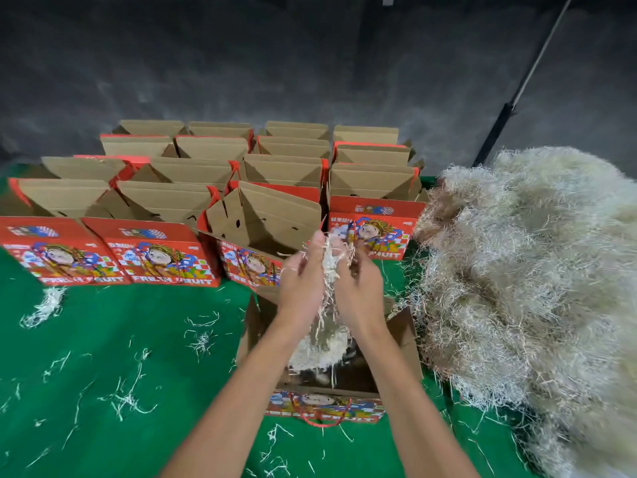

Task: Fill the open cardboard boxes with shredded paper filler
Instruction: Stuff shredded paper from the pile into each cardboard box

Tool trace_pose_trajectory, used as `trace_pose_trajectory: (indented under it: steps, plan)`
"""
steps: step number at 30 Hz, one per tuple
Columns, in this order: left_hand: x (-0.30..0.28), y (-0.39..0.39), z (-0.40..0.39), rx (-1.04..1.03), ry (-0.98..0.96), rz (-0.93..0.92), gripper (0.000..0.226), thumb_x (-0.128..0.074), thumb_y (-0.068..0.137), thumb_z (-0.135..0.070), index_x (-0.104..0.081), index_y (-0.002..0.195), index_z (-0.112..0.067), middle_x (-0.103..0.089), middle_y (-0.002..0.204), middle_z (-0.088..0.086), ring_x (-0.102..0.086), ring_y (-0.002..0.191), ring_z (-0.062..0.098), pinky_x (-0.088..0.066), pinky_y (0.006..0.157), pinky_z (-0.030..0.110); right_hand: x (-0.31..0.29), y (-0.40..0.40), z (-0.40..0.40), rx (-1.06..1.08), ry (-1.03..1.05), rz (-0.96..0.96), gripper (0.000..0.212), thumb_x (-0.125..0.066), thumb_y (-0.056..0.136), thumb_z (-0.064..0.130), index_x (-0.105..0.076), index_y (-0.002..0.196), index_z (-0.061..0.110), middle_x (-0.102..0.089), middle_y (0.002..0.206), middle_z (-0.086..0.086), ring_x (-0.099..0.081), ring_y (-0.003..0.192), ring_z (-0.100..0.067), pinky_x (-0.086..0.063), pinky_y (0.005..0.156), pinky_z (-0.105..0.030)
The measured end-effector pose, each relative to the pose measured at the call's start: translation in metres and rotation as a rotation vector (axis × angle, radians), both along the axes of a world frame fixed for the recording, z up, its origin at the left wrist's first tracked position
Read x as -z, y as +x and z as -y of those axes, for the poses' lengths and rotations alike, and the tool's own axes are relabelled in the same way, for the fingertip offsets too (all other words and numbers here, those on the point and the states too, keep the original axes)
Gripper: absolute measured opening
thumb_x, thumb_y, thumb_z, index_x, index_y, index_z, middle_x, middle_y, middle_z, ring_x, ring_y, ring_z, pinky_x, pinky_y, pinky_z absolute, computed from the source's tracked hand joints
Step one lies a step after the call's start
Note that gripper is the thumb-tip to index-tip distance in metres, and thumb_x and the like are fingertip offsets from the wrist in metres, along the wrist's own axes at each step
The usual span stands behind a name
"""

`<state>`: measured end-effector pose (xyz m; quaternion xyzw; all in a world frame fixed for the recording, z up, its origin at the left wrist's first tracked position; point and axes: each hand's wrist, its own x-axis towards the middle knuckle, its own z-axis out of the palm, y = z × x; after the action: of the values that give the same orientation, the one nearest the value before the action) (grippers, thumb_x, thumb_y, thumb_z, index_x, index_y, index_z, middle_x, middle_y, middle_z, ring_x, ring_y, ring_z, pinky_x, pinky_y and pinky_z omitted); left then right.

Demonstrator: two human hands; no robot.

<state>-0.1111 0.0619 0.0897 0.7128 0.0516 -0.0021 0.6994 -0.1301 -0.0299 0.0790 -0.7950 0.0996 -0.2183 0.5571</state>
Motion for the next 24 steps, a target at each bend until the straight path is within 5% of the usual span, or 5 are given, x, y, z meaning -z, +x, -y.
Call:
trace_pose_trajectory:
  steps: [6, 11, 15, 18, 24]
  plan:
    - [0.002, 0.01, -0.027, -0.05, -0.006, 0.147, 0.056, -0.062, 0.091, -0.055, -0.041, 0.048, -0.025, -0.03, 0.042, -0.01, -0.025, 0.038, 0.01, -0.023, 0.039, 0.022, 0.001, -0.005, 0.021, 0.025, -0.019, 0.05, 0.051, -0.058, 0.096, 0.053, -0.046, 0.057, 0.022, -0.029, 0.041, 0.009, -0.02, 0.038, -0.011, -0.023, 0.041, -0.022]
    - [-0.001, 0.04, -0.081, -0.16, -0.037, -0.026, 0.056, -0.064, 0.086, -0.062, -0.065, 0.1, -0.008, -0.067, 0.08, 0.024, -0.063, 0.074, 0.046, -0.06, 0.069, 0.038, -0.009, -0.012, 0.07, 0.173, 0.242, 0.022, 0.054, -0.061, 0.095, 0.05, -0.037, 0.054, 0.024, -0.029, 0.042, 0.011, -0.021, 0.037, -0.011, -0.021, 0.039, -0.025]
    - [-0.008, 0.018, -0.068, 0.108, 0.254, -0.012, 0.06, -0.042, 0.073, -0.093, -0.056, 0.072, -0.034, -0.051, 0.053, -0.017, -0.05, 0.049, 0.003, -0.048, 0.056, 0.027, -0.013, -0.012, 0.06, 0.072, 0.2, 0.012, 0.074, -0.051, 0.09, 0.067, -0.049, 0.068, -0.004, -0.032, 0.043, 0.008, -0.026, 0.035, -0.013, -0.032, 0.038, -0.025]
    - [-0.01, 0.001, -0.031, 0.197, 0.196, -0.062, 0.065, -0.03, 0.066, -0.101, -0.061, 0.105, -0.058, -0.058, 0.081, -0.028, -0.055, 0.069, -0.019, -0.048, 0.067, 0.024, -0.01, -0.007, 0.035, 0.002, 0.128, 0.085, 0.072, -0.052, 0.094, 0.06, -0.042, 0.059, -0.002, -0.032, 0.048, 0.001, -0.026, 0.043, -0.018, -0.032, 0.047, -0.036]
    - [-0.001, -0.017, 0.0, 0.183, -0.045, 0.164, 0.025, -0.055, 0.101, -0.009, -0.073, 0.086, 0.001, -0.054, 0.056, -0.016, -0.05, 0.038, -0.004, -0.035, 0.043, 0.006, -0.007, -0.002, 0.016, 0.065, -0.029, 0.103, 0.066, -0.049, 0.101, 0.053, -0.043, 0.059, 0.002, -0.044, 0.052, -0.016, -0.035, 0.051, -0.023, -0.034, 0.054, -0.04]
